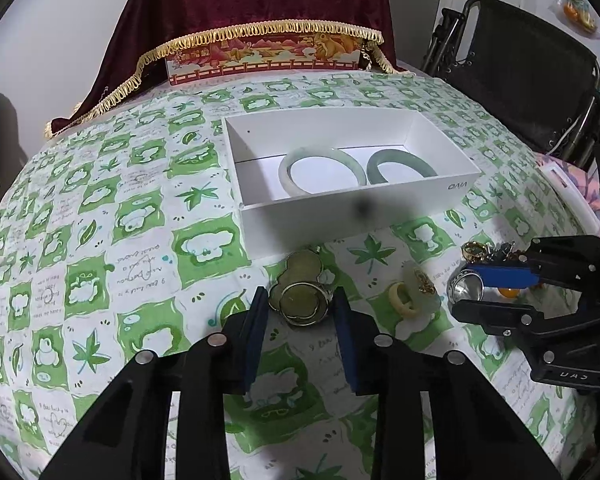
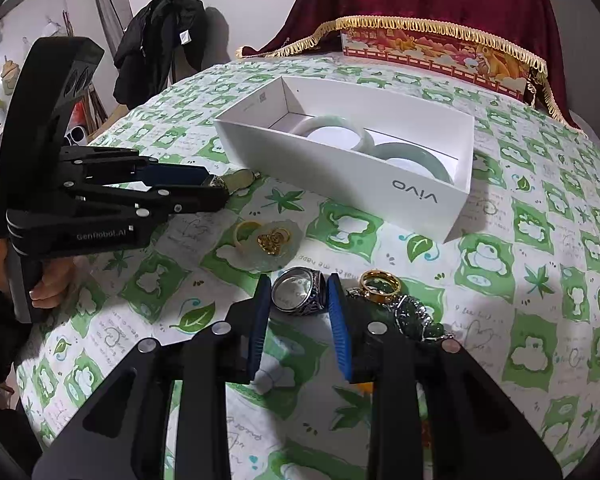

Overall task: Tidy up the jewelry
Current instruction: 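Grasp a silver ring with right tool while left tool grasps another ring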

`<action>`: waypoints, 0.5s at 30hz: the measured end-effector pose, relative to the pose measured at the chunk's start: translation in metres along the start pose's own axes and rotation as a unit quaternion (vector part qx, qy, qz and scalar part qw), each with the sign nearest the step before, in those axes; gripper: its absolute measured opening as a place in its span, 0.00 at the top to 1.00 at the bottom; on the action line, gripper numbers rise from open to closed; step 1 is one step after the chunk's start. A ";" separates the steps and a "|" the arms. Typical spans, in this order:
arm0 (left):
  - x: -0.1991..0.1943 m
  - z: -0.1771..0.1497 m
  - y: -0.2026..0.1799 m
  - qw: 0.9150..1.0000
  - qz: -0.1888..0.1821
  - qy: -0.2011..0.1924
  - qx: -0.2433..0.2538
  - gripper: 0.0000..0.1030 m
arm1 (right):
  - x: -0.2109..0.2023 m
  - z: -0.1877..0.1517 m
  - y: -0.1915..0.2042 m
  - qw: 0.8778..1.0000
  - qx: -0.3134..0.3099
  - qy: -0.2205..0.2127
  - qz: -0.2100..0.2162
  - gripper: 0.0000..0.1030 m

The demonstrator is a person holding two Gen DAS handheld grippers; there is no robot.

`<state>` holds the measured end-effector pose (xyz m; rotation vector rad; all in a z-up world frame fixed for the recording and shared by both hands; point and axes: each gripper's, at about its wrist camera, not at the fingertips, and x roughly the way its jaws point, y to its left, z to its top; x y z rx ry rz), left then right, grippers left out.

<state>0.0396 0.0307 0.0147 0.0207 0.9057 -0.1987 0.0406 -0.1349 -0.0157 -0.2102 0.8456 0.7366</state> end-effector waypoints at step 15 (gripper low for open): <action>-0.002 -0.001 -0.003 1.000 0.003 -0.008 0.011 0.74 | 0.000 0.000 0.000 1.000 0.000 0.000 0.000 0.73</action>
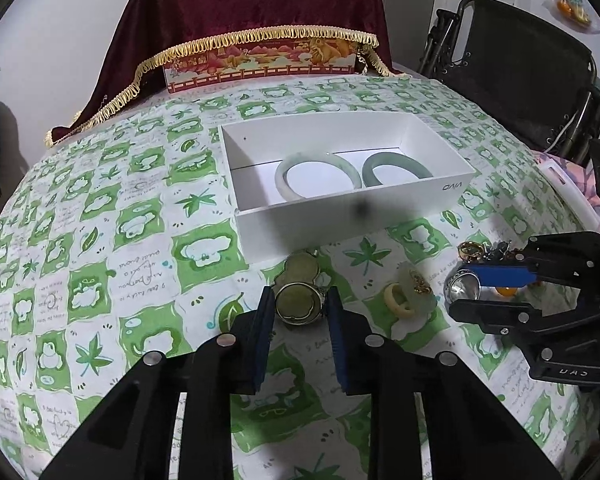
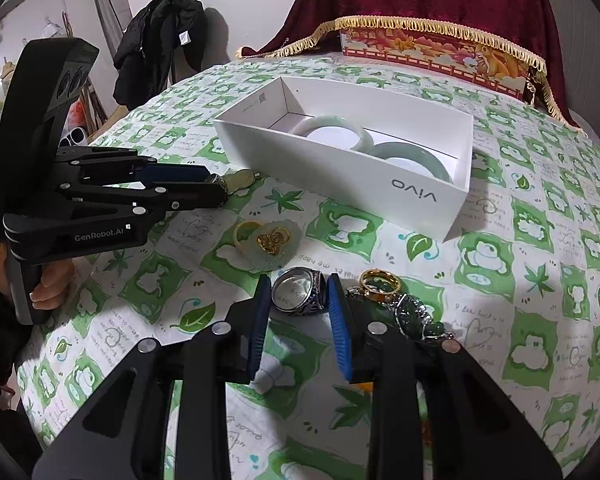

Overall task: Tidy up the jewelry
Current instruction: 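Grasp a silver ring with right tool while left tool grasps another ring, then carry both rings into the box and drop each inside a bangle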

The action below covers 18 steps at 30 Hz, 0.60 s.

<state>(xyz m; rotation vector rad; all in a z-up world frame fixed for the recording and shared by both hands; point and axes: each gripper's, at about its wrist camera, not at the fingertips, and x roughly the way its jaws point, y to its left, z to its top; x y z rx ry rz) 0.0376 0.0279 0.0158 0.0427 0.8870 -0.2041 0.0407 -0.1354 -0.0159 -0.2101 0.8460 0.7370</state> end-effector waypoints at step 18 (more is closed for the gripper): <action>-0.033 0.007 -0.002 0.998 -0.006 -0.058 -0.008 0.75 | -0.032 0.003 -0.002 0.997 0.010 -0.074 0.010 0.73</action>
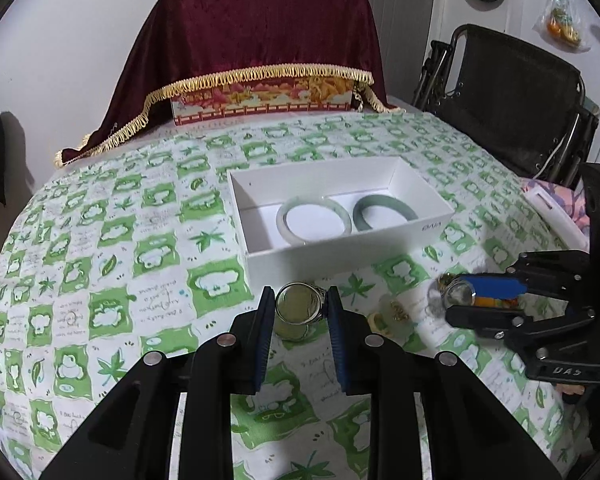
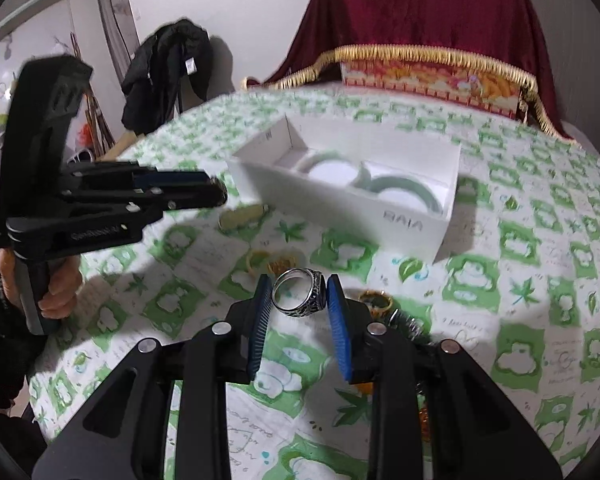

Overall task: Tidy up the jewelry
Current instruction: 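Carry both rings into the box and drop each inside a bangle, then withdraw both open tools from the box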

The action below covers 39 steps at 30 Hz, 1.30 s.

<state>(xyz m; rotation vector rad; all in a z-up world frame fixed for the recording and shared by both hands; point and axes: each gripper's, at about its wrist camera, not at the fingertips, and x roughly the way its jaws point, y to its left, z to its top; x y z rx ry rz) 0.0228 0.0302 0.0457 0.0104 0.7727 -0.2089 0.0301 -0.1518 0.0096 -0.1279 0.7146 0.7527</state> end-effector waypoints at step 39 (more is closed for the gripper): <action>0.075 0.069 -0.004 0.999 -0.026 0.019 0.017 0.44 | 0.022 0.054 -0.079 0.991 0.100 -0.087 -0.019 0.45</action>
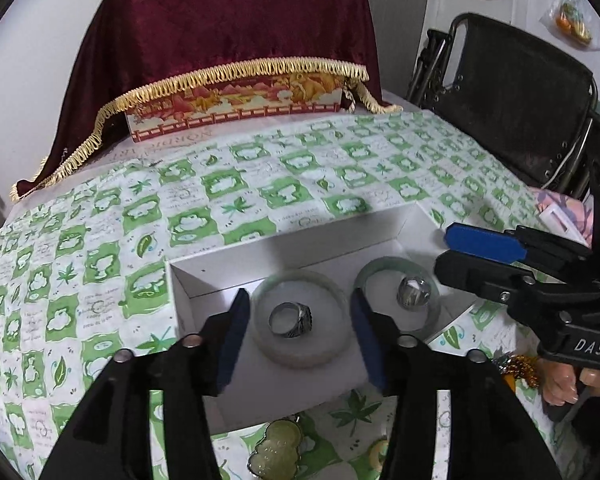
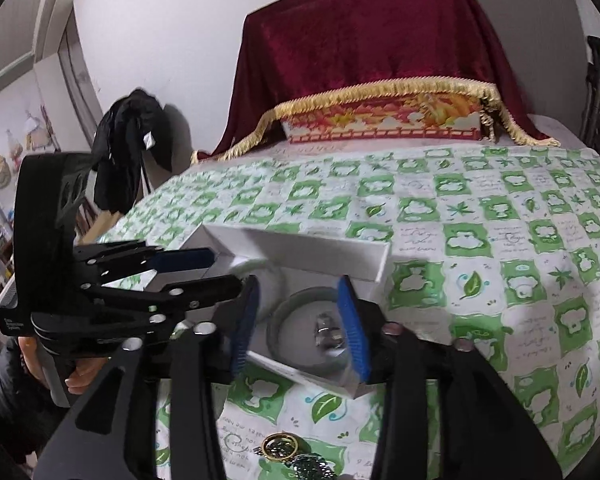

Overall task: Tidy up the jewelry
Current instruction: 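Withdraw both open tools from the box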

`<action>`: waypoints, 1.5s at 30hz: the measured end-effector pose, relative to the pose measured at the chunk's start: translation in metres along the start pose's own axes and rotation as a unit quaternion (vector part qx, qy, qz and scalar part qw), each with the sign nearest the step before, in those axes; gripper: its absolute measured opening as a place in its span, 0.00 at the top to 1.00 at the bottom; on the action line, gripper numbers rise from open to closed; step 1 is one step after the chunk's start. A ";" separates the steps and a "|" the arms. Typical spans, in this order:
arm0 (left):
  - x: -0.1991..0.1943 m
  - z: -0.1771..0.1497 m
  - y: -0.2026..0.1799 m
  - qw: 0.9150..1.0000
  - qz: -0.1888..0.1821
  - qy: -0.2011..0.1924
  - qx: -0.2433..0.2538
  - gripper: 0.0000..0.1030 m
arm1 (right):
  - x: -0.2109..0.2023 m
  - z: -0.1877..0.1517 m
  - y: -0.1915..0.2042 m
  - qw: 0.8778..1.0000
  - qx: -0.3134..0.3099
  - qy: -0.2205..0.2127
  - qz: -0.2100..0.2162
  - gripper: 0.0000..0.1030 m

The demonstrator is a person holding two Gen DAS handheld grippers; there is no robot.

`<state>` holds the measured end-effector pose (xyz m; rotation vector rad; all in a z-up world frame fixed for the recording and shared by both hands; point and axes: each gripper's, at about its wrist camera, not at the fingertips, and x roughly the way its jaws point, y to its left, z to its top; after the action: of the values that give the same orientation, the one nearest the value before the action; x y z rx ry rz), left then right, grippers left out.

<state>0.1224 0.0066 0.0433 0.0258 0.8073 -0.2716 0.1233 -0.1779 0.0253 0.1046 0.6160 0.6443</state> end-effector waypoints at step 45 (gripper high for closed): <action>-0.027 -0.070 -0.003 0.998 -0.036 0.049 -0.005 0.11 | -0.062 -0.023 -0.027 0.992 0.104 -0.074 -0.018 0.08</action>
<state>0.0537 0.0185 0.0145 0.0010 0.9089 -0.3372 0.0855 -0.2380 0.0302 0.3327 0.5399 0.5306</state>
